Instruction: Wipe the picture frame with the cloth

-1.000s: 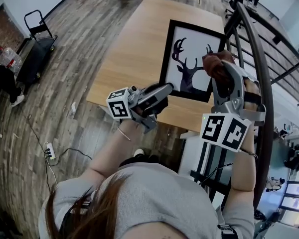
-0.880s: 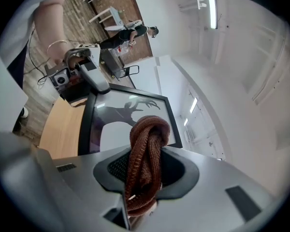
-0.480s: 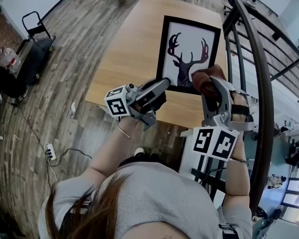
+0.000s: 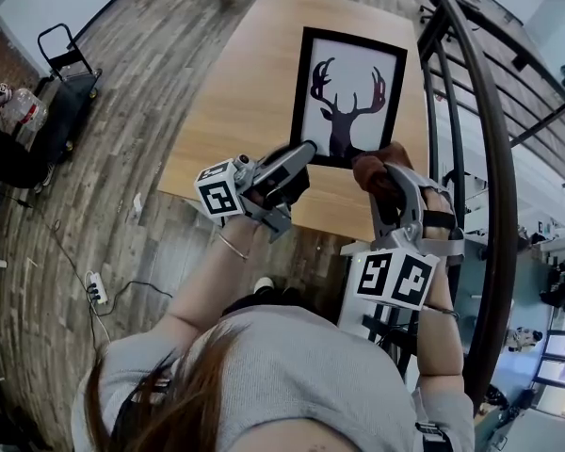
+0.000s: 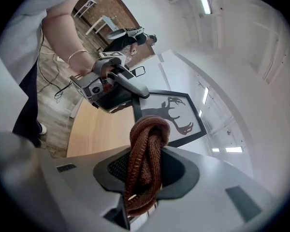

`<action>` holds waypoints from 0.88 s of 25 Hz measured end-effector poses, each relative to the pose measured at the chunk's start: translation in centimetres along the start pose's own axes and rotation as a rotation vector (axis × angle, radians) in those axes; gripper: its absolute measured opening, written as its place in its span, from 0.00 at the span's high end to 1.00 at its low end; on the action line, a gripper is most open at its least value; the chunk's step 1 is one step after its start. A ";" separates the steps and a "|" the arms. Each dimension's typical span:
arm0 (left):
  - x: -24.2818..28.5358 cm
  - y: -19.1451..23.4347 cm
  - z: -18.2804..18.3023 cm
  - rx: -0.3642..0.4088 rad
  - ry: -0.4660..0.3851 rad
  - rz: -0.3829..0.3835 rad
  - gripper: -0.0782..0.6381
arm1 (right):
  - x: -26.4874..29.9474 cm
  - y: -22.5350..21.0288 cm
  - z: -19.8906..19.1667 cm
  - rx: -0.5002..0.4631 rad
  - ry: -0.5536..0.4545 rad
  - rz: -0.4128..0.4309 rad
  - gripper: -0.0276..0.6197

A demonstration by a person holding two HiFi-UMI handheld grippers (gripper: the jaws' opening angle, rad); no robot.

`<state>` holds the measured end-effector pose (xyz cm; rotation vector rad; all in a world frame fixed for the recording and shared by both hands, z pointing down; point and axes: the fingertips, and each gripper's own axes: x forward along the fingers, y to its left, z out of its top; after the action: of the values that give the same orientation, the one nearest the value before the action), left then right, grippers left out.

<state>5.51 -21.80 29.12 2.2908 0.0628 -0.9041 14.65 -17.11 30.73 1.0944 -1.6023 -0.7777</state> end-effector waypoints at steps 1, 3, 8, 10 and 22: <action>-0.1 0.1 0.0 0.002 -0.001 0.007 0.81 | 0.0 0.4 -0.1 0.003 0.001 0.007 0.75; -0.4 0.3 0.1 0.008 0.001 0.021 0.81 | 0.1 1.2 0.0 0.012 0.002 0.020 0.75; -1.9 1.7 -1.2 -0.019 0.031 0.090 0.81 | -0.2 2.6 0.2 0.118 -0.019 0.051 0.75; -3.3 3.1 -2.3 -0.062 0.030 0.133 0.81 | -0.4 2.1 0.0 0.190 -0.043 0.041 0.75; -13.5 8.4 -11.0 -0.357 -0.018 0.337 0.81 | -0.5 0.3 1.1 0.507 -0.233 -0.075 0.75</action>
<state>4.05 -19.22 48.20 1.8879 -0.1538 -0.6760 13.53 -16.55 30.44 1.4691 -2.0325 -0.5735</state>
